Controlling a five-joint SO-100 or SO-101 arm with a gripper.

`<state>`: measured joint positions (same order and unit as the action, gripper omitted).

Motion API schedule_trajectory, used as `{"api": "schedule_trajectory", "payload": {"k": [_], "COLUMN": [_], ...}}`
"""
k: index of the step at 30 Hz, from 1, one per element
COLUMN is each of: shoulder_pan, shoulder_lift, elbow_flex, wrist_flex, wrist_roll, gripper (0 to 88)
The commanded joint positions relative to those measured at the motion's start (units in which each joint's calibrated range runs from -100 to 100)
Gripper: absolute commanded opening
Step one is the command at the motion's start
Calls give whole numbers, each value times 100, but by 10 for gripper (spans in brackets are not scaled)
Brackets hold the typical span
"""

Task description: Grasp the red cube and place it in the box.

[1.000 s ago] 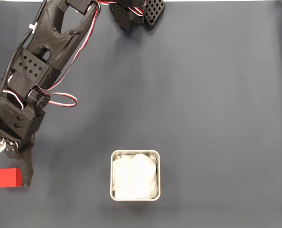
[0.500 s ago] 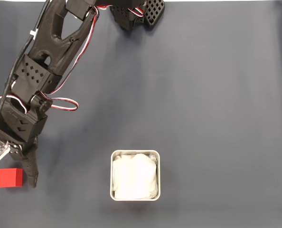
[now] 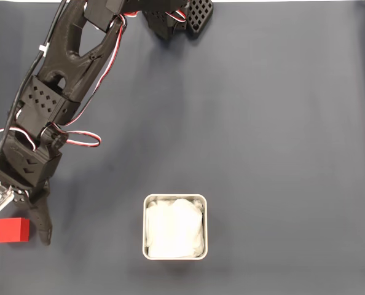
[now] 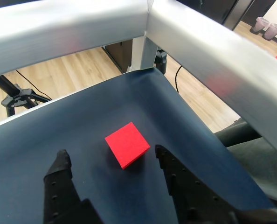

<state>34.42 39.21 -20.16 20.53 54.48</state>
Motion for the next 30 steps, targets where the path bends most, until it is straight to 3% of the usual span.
{"api": "schedule_trajectory", "payload": {"k": [1,30], "shoulder_pan": [10,-189], "shoulder_lift": [-21,524], "elbow_flex": [-374,-1141], "wrist_flex": [-143,-93], "wrist_roll": [-39,-117], "gripper": [420,425]}}
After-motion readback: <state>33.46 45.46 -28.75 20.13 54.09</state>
